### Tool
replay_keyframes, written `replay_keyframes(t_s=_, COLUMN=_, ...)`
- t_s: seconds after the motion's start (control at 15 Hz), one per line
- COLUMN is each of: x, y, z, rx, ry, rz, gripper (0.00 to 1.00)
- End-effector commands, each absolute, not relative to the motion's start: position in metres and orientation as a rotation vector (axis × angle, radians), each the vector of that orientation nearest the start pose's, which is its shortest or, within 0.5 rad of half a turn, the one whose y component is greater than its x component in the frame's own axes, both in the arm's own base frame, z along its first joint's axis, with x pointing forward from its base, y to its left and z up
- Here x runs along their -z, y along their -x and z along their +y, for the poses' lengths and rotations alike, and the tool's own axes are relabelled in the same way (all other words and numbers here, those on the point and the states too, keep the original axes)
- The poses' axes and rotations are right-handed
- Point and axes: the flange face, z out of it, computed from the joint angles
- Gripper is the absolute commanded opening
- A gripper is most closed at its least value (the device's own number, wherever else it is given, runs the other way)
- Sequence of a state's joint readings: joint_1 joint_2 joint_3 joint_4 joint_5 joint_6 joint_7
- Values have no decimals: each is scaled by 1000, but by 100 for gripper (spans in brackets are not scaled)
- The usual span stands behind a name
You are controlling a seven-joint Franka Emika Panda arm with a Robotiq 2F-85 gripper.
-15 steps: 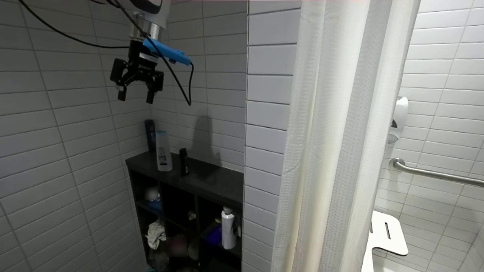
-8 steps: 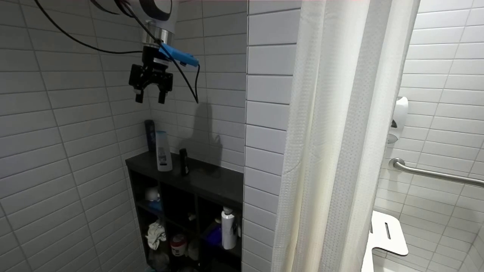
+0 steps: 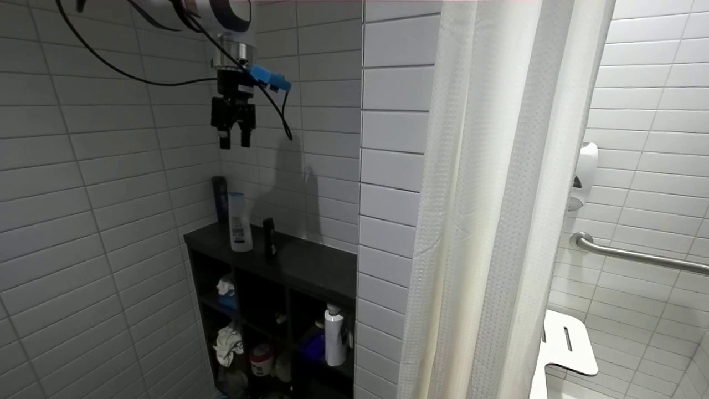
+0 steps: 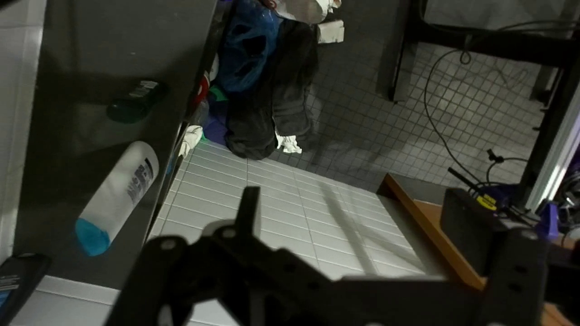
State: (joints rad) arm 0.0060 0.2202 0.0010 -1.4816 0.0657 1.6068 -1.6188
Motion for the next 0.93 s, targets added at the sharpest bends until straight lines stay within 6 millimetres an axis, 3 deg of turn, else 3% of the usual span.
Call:
replay_keyframes(t_s=0.0, x=-545, y=-633, z=12, rx=51, ry=-2012, rz=2494, gripper=100)
replay_keyframes(t_s=0.47, x=-545, y=-643, z=11, rx=-5, ry=-1696, rz=2696, gripper=100)
replay_keyframes(t_s=0.87, x=-553, y=-651, z=12, rx=12, ry=-1578, rz=2758, gripper=100)
